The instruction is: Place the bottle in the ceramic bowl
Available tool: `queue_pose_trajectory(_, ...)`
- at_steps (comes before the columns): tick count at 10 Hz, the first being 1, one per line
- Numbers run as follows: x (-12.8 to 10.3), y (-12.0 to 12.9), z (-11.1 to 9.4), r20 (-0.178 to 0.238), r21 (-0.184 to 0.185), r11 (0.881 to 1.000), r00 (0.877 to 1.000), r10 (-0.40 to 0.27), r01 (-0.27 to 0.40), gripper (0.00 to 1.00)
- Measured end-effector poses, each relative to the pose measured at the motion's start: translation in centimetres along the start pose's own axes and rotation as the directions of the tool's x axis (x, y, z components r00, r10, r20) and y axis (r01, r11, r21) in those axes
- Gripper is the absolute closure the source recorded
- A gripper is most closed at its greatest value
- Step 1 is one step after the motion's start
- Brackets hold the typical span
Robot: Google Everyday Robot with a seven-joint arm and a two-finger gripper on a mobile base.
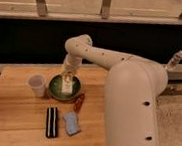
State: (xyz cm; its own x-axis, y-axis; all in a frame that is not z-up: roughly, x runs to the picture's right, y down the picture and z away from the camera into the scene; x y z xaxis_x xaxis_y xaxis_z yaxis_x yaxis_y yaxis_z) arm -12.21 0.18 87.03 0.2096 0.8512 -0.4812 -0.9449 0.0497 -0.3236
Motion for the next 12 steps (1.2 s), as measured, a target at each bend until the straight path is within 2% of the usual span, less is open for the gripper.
queue_pose_trajectory(2, -0.01, 0.35, 0.01, 0.000, -0.004, 1.000, 1.000, -0.003, 0.003, 0.86)
queue_pose_trajectory(8, 0.01, 0.31, 0.01, 0.000, -0.004, 1.000, 1.000, -0.003, 0.003, 0.25)
queue_pose_trajectory(9, 0.01, 0.30, 0.02, 0.000, -0.004, 1.000, 1.000, -0.003, 0.003, 0.21)
queue_pose_trajectory(12, 0.02, 0.29, 0.02, -0.001, -0.004, 1.000, 1.000, -0.002, 0.002, 0.20)
